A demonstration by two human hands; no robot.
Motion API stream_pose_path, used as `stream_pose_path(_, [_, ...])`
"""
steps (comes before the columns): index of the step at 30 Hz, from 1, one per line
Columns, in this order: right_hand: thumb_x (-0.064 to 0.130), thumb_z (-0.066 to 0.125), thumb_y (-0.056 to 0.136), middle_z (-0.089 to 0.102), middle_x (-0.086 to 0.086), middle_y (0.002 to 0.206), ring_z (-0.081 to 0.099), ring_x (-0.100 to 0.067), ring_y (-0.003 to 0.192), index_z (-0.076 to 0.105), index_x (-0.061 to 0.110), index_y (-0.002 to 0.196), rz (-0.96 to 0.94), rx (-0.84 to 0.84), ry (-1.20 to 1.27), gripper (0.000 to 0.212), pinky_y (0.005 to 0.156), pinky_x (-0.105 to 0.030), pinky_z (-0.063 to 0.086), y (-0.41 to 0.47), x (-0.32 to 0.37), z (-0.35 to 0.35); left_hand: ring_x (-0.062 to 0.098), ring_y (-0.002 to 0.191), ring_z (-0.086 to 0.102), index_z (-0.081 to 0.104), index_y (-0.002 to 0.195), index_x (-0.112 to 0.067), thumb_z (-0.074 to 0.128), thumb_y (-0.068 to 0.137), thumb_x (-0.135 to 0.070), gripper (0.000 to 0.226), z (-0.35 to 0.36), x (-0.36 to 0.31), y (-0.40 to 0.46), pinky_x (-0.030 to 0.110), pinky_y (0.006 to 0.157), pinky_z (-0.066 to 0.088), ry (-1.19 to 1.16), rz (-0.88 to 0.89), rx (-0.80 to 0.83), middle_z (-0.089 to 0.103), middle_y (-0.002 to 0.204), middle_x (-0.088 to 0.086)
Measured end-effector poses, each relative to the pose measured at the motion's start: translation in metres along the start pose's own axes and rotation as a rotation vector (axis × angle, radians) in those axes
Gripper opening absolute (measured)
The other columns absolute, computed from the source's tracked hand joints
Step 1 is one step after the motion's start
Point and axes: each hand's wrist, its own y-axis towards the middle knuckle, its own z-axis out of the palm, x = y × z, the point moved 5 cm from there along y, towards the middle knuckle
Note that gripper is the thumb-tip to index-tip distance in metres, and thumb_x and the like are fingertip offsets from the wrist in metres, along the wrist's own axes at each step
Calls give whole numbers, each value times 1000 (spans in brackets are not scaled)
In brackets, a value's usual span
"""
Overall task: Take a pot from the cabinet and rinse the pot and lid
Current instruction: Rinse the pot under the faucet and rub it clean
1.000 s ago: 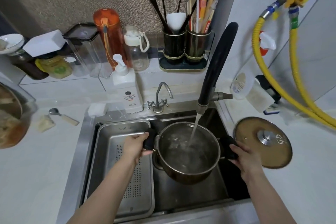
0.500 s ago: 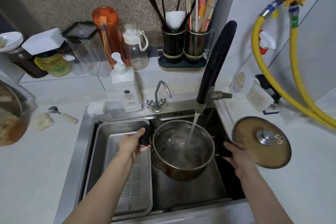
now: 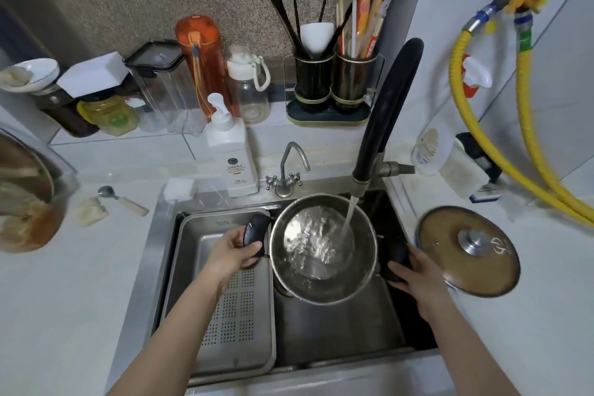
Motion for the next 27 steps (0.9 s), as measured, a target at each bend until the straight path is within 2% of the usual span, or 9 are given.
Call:
stream_pose_path(3, [-3, 61, 85, 51, -12, 138, 49, -29, 125, 42, 15, 138, -88, 2, -118, 59, 84, -46, 54, -3, 8, 7, 27, 89, 65, 57, 119, -3, 67, 81, 4, 41, -5, -9, -6, 44, 90, 53, 185, 121, -36, 67, 96, 8])
stream_pose_path(7, [-2, 62, 85, 54, -8, 130, 54, -27, 118, 45, 20, 135, -184, 3, -206, 57, 66, -29, 57, -7, 18, 15, 12, 84, 65, 53, 128, -16, 71, 80, -5, 52, -11, -17, -16, 24, 77, 52, 411, 264, -70, 68, 103, 1])
stream_pose_path(9, [-2, 62, 84, 55, -4, 126, 57, -23, 110, 47, 27, 132, -222, 16, -253, 58, 59, -23, 57, -8, 23, 18, 9, 84, 64, 52, 129, -19, 72, 78, -6, 56, -15, -17, -20, 21, 75, 49, 452, 302, -75, 67, 104, -2])
stream_pose_path(10, [-2, 62, 84, 56, -4, 125, 58, -21, 107, 48, 30, 130, -241, 21, -279, 58, 60, -24, 58, -9, 25, 19, 12, 88, 65, 52, 130, -20, 73, 78, -7, 57, -17, -15, -22, 25, 80, 50, 463, 309, -77, 67, 107, -2])
stream_pose_path(12, [0, 63, 84, 56, -4, 128, 58, -23, 110, 48, 33, 129, -287, 12, -356, 58, 77, -40, 59, -11, 28, 21, 20, 98, 65, 52, 130, -19, 74, 77, -8, 58, -21, -13, -26, 33, 89, 51, 474, 306, -92, 66, 111, 0])
stream_pose_path(15, [2, 64, 83, 55, -6, 133, 54, -28, 120, 46, 27, 133, -353, -31, -434, 59, 96, -54, 48, -16, 30, 23, 24, 99, 65, 53, 129, -13, 76, 75, -6, 59, -25, -9, -32, 36, 92, 50, 474, 289, -132, 67, 107, 3])
stream_pose_path(18, [6, 65, 83, 57, -11, 132, 54, -30, 120, 45, 20, 136, -392, -87, -488, 58, 97, -54, 46, -20, 32, 26, 15, 86, 63, 57, 120, -12, 76, 73, -4, 52, -24, -9, -37, 28, 82, 47, 488, 317, -171, 64, 94, -5])
stream_pose_path(21, [7, 65, 83, 62, -11, 125, 58, -31, 114, 49, 18, 132, -403, -85, -524, 52, 94, -54, 48, -21, 36, 28, 17, 83, 64, 59, 108, -16, 77, 72, -2, 43, -24, -10, -41, 28, 79, 47, 489, 324, -198, 61, 84, -13])
stream_pose_path(27, [3, 66, 81, 60, -12, 126, 55, -30, 117, 51, 11, 127, -437, -86, -598, 49, 100, -47, 44, -23, 38, 33, 12, 87, 61, 56, 103, -23, 77, 72, -6, 41, -26, -2, -53, 30, 83, 48, 543, 358, -243, 63, 89, -12])
